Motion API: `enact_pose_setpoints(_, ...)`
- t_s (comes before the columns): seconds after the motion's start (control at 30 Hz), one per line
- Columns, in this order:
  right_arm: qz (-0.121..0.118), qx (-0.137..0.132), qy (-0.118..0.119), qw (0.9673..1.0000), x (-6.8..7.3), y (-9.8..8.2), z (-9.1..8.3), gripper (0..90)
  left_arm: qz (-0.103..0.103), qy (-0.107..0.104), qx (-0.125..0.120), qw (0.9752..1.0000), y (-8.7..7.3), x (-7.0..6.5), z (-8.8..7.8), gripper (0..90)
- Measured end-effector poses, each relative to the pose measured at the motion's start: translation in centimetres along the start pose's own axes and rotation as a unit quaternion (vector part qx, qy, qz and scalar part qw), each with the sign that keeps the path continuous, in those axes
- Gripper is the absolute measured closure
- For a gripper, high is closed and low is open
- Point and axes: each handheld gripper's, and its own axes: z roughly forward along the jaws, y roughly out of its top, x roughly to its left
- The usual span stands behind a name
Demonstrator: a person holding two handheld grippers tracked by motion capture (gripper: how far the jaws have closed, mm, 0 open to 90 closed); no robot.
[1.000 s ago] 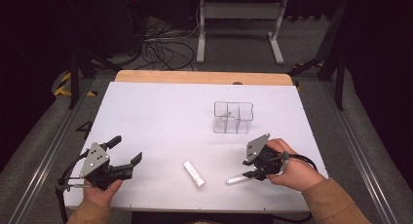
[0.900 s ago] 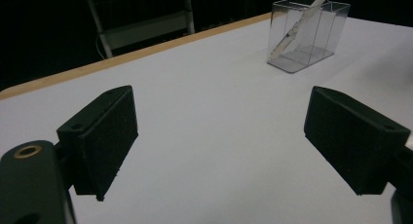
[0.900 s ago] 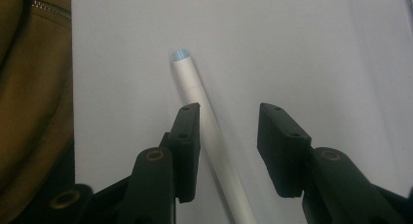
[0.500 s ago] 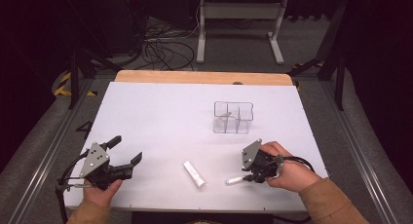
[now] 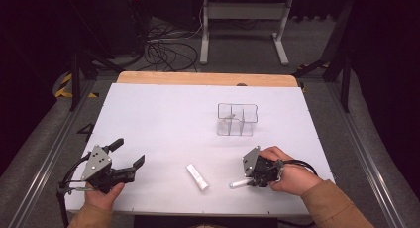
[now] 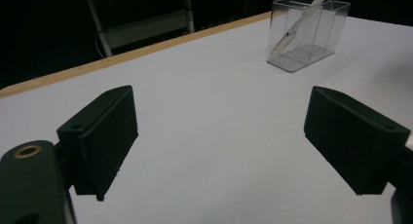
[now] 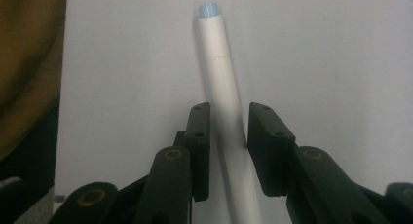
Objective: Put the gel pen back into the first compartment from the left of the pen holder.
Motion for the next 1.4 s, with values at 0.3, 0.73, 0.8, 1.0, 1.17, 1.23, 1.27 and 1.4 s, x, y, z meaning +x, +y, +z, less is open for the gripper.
enact_pose_setpoints(0.3, -0.013, 0.019, 0.003, 0.9997, -0.1, 0.1, 0.4, 72.5, 0.0, -0.001, 0.002, 1.0, 0.0, 0.0, 0.0, 13.3)
enact_pose_setpoints(0.73, -0.036, 0.018, 0.015, 0.9991, -0.1, 0.2, 0.5, 78.8, 0.002, -0.002, 0.006, 1.0, 0.0, -0.1, 0.1, 13.3)
enact_pose_setpoints(0.8, -0.039, 0.022, 0.015, 0.9989, 0.0, 0.2, 0.4, 78.9, 0.003, -0.002, 0.006, 1.0, -0.1, -0.1, 0.1, 13.3)
enact_pose_setpoints(1.0, -0.043, 0.025, 0.009, 0.9987, 0.0, 0.2, -0.1, 78.9, 0.002, -0.002, 0.006, 1.0, -0.1, -0.1, 0.1, 13.3)
enact_pose_setpoints(1.17, -0.037, 0.008, -0.002, 0.9993, 0.0, 0.2, -1.2, 79.0, 0.002, -0.002, 0.004, 1.0, 0.0, -0.1, 0.1, 13.3)
enact_pose_setpoints(1.23, -0.04, 0.003, -0.005, 0.9992, 0.0, 0.2, -1.4, 79.0, 0.002, -0.001, 0.004, 1.0, 0.0, -0.1, 0.1, 13.3)
enact_pose_setpoints(1.27, -0.039, 0.002, -0.005, 0.9992, 0.0, 0.2, -1.6, 79.0, 0.002, -0.001, 0.004, 1.0, 0.0, -0.1, 0.1, 13.3)
enact_pose_setpoints(1.4, -0.037, -0.001, -0.008, 0.9993, -0.1, 0.2, -1.8, 78.9, 0.002, -0.001, 0.006, 1.0, 0.0, -0.1, 0.1, 13.3)
